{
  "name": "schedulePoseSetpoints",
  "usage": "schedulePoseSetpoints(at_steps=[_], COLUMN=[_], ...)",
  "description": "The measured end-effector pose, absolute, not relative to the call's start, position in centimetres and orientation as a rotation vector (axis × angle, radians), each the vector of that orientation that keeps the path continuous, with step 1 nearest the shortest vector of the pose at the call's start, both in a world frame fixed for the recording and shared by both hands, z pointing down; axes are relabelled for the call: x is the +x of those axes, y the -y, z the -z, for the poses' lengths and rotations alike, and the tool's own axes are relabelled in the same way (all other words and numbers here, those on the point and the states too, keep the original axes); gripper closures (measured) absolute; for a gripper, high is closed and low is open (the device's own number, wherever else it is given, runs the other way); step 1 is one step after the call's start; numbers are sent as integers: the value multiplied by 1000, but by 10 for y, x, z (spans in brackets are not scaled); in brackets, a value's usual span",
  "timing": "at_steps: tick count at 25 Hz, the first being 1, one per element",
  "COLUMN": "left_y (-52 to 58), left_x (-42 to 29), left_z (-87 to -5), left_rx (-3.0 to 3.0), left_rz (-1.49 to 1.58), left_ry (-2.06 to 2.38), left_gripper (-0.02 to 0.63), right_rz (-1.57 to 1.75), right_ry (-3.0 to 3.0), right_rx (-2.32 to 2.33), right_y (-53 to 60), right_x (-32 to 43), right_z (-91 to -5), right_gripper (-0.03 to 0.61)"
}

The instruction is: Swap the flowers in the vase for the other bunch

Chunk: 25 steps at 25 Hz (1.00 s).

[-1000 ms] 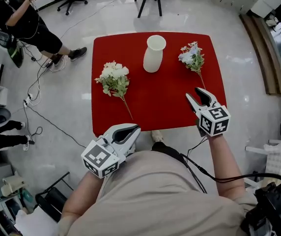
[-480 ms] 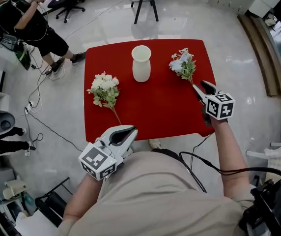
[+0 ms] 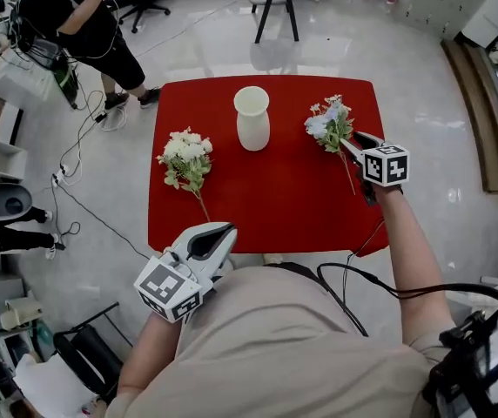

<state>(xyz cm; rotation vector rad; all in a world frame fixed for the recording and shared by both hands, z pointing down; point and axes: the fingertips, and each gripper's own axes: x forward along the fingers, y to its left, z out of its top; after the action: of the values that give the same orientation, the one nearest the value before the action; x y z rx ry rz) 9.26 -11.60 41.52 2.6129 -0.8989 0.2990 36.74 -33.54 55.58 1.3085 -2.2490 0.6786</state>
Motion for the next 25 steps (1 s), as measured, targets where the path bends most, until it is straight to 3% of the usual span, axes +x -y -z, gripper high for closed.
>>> schedulePoseSetpoints(at_steps=[23, 25], left_y=[112, 113], left_x=[73, 71], left_z=[-421, -421], left_rx=[2483, 2477], left_rz=[-342, -343], left_ry=[1160, 1168], left_gripper=[606, 606], right_rz=[-767, -769], right_ry=[2088, 2058], right_rx=[1111, 1111], right_y=[420, 420], right_x=[368, 372], right_z=[-652, -658], right_gripper=[371, 405])
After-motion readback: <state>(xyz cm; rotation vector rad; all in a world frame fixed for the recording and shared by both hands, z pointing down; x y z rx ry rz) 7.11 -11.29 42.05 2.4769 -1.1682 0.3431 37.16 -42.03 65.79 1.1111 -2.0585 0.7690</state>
